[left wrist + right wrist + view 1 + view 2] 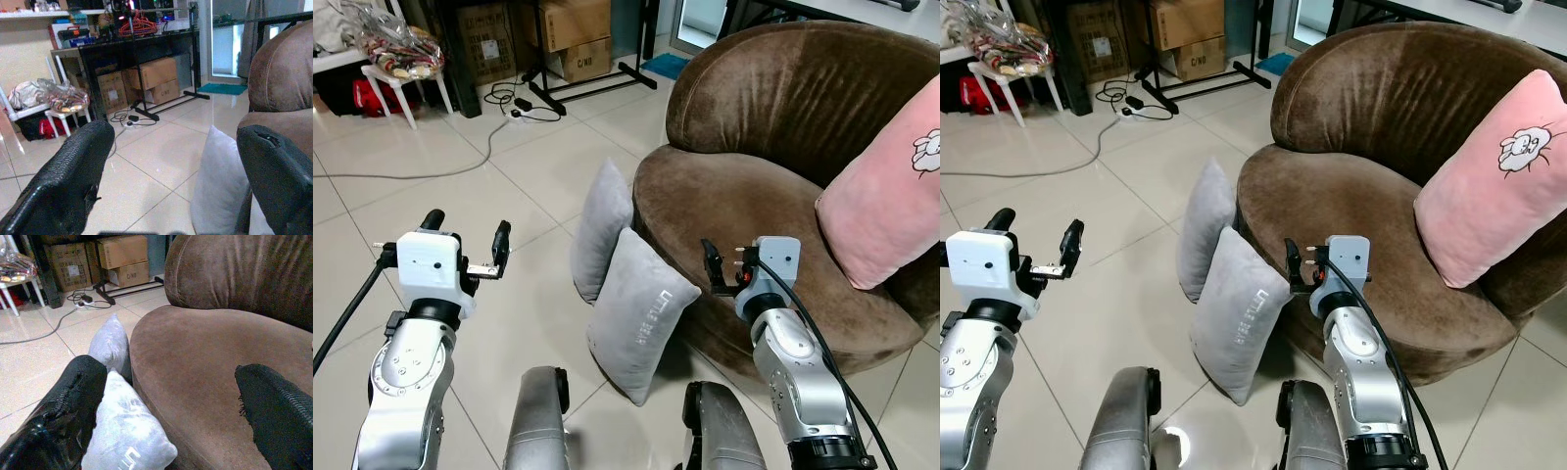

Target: Move the pillow to the sofa from floor

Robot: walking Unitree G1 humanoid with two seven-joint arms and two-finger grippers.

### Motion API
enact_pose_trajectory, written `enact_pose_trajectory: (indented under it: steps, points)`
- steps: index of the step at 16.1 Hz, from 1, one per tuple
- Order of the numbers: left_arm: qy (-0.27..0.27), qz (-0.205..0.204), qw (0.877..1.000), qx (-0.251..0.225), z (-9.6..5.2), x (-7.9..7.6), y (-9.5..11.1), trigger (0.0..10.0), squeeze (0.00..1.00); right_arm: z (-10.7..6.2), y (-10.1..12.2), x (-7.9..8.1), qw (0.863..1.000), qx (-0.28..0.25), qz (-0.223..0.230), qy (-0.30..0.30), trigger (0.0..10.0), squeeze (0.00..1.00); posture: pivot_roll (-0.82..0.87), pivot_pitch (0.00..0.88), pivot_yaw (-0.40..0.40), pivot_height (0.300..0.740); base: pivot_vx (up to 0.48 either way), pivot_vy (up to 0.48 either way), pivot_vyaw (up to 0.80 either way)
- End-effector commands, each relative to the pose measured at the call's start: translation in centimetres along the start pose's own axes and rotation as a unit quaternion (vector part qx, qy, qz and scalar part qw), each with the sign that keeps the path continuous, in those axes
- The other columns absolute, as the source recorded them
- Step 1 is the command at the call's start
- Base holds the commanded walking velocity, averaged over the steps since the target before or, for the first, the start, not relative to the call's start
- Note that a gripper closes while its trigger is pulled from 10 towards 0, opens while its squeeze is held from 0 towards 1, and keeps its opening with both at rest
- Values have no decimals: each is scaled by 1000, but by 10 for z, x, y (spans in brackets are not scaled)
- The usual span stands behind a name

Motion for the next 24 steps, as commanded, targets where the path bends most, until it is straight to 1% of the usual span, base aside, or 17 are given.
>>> enact_pose_trajectory:
  steps: [1, 11, 12, 13, 16, 17, 18, 20, 21, 24]
  points:
    - [1, 0, 1000, -15, 0, 0, 6, 10000, 1000, 2, 5, 1, 1000, -5, -5, 3, 10000, 1000, 115, 0, -67, 576, 277, 0, 0]
    - [-1, 1, 1000, -17, 1, 0, 7, 10000, 1000, 3, 4, -1, 1000, -1, -14, -4, 10000, 1000, 115, 0, -68, 576, 307, 0, 0]
    - [-1, 1, 1000, -17, 1, 0, 7, 10000, 1000, 3, 4, -1, 1000, -1, -18, -5, 10000, 180, 115, 0, -68, 576, 322, 0, 0]
    - [-1, 1, 1000, -17, 2, 0, 7, 10000, 1000, 4, 3, -2, 1000, -1, -19, -6, 10000, 0, 114, 0, -67, 576, 326, 0, 0]
    - [-1, 0, 1000, -17, 3, 0, 7, 10000, 1000, 5, 4, -2, 1000, -3, -18, -9, 10000, 0, 115, 0, -66, 576, 326, 0, 0]
    - [-1, 0, 1000, -17, 3, 0, 7, 10000, 1000, 5, 4, -2, 1000, -1, -7, -7, 10000, 0, 115, 0, -66, 576, 322, 0, 0]
    - [-1, 0, 1000, -17, 3, 0, 7, 10000, 1000, 4, 3, -1, 1000, 1, -2, -7, 10000, 0, 115, 0, -66, 576, 326, 0, -800]
    - [-1, 0, 1000, -17, 3, 0, 6, 10000, 1000, 5, 3, -2, 1000, 1, -10, -8, 10000, 0, 115, 0, -66, 576, 326, 0, -800]
    - [-1, 0, 1000, -17, 3, 0, 6, 10000, 1000, 5, 4, -3, 1000, -2, -18, -11, 10000, 0, 114, 0, -67, 576, 326, 0, 0]
    - [-1, 0, 1000, -18, 4, 0, 6, 10000, 1000, 6, 4, -3, 1000, -2, -19, -12, 10000, 0, 114, 0, -66, 576, 325, 0, 0]
Point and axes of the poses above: a point about 5 cm out from each wrist's last joint towards the gripper, its own z axis pointing out of the wrist towards the gripper, its own y axis along the axis of the wrist's last joint, x = y × z, the point moved 3 cm from there along z, pointing out of the wrist towards the gripper, and after that the axes turned 15 degrees about z, right-handed, at the moved point
